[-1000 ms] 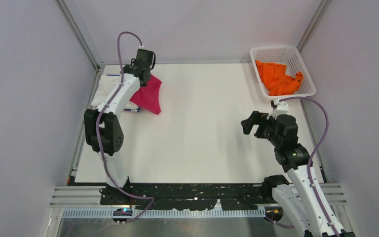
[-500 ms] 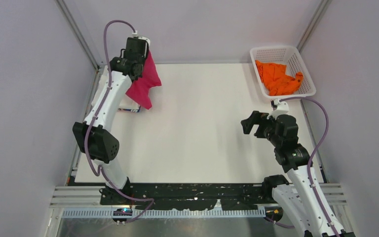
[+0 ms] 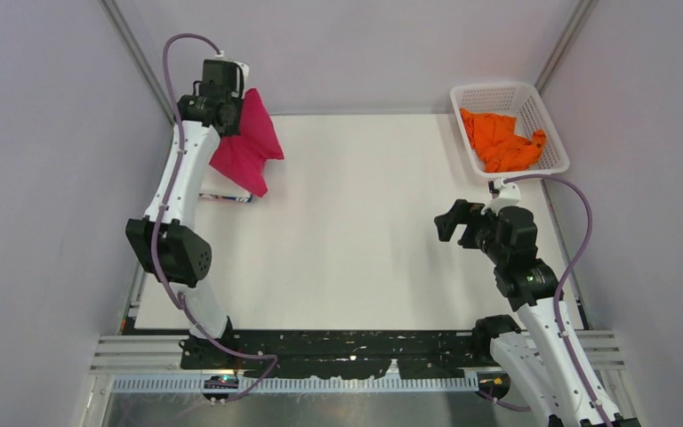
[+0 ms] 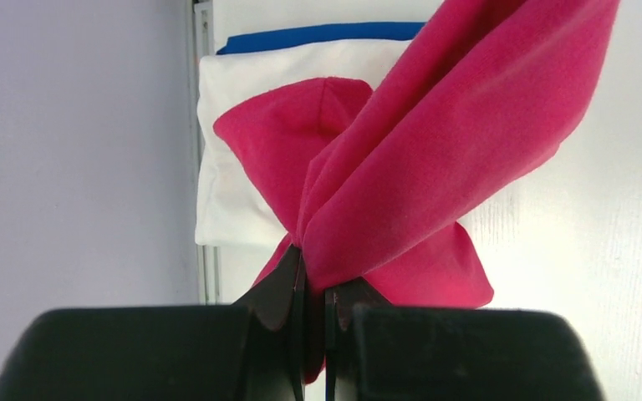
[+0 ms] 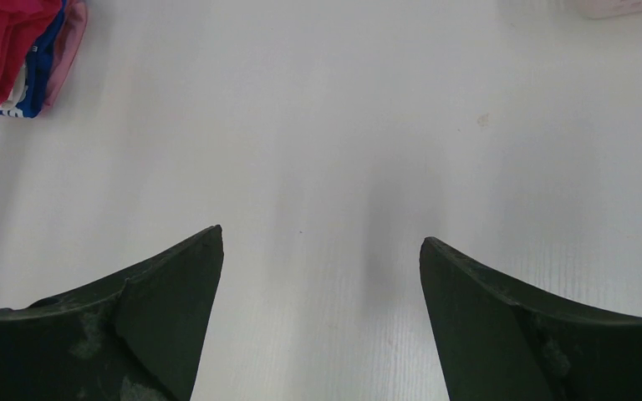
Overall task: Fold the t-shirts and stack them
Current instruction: Put the neatly folded tshirt into the corner of the board with the left arm
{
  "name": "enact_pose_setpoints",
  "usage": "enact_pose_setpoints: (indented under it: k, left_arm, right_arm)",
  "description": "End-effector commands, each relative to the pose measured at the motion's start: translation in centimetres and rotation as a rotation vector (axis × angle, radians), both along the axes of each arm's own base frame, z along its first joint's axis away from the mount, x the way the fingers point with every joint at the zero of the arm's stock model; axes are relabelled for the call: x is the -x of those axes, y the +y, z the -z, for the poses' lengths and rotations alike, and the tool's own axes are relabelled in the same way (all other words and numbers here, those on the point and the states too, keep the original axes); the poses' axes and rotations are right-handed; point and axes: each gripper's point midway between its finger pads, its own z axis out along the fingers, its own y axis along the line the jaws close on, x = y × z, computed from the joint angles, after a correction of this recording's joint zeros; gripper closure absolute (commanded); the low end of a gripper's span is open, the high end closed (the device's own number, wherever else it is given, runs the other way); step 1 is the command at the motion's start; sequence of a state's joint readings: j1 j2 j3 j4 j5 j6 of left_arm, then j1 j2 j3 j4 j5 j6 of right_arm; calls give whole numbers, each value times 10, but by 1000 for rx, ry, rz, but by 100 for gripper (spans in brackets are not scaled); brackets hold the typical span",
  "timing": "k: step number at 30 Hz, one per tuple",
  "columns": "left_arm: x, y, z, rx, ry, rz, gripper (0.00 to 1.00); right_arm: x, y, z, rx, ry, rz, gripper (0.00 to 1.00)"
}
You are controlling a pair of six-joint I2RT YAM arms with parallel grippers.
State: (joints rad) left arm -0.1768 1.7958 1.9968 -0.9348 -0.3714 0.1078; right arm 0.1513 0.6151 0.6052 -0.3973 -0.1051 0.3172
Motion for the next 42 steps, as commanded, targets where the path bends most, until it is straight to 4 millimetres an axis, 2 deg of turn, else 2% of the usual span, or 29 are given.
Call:
enact_pose_setpoints:
  k: [1, 4, 5, 8, 13, 22, 24, 26, 28, 30, 32, 34, 36, 37, 39, 40, 42]
  left_arm:
    - [-24, 20, 17, 111, 17, 2, 100]
    - [-39, 40, 35, 162, 54, -27, 100]
    - [-42, 57, 43, 183, 67, -61, 100]
    - [-53, 86, 69, 283, 120, -112, 100]
    - [-58, 113, 92, 455, 140, -125, 100]
    - [-57, 130, 112, 487, 155, -106, 100]
    - [-56, 133, 113, 503, 155, -107, 100]
    - [-56, 123, 112, 539, 159, -42, 100]
    - [-55, 101, 109, 612, 162, 77, 98]
    - [-56, 97, 108, 633, 160, 96, 89]
    - [-59, 110, 107, 606, 151, 2, 59]
    - [-61, 123, 99, 580, 122, -106, 22]
    - [-58, 138, 80, 538, 44, -237, 3]
    - [-53, 150, 69, 482, -2, -316, 1]
    - [-43, 160, 45, 393, -88, -398, 0]
    - [-38, 160, 33, 358, -124, -414, 1]
    - [-32, 148, 12, 307, -176, -392, 0]
  right_arm:
    - [-9, -5, -11, 4, -48, 32, 5]
    - [-10, -7, -9, 12, -38, 44, 5]
    - [-10, -9, -9, 16, -37, 54, 5]
    - [-12, -11, -6, 24, -26, 68, 5]
    - [-14, -15, -3, 40, -7, 87, 5]
    - [-15, -16, 1, 48, 12, 90, 4]
    - [-16, -21, 2, 62, 14, 120, 5]
    - [-17, -22, 1, 63, 12, 123, 5]
    - [-17, -22, 2, 65, 14, 124, 5]
    - [-17, -22, 1, 64, 13, 121, 5]
    - [-16, -22, 0, 64, 13, 121, 5]
    - [-16, -22, 0, 65, 11, 123, 4]
    - [-15, -23, -1, 65, 8, 126, 5]
    - [-15, -23, -1, 65, 6, 126, 5]
    - [-15, -23, -2, 66, 6, 126, 5]
    - [-15, -23, -2, 65, 4, 126, 5]
    - [-15, -24, -2, 66, 3, 131, 4]
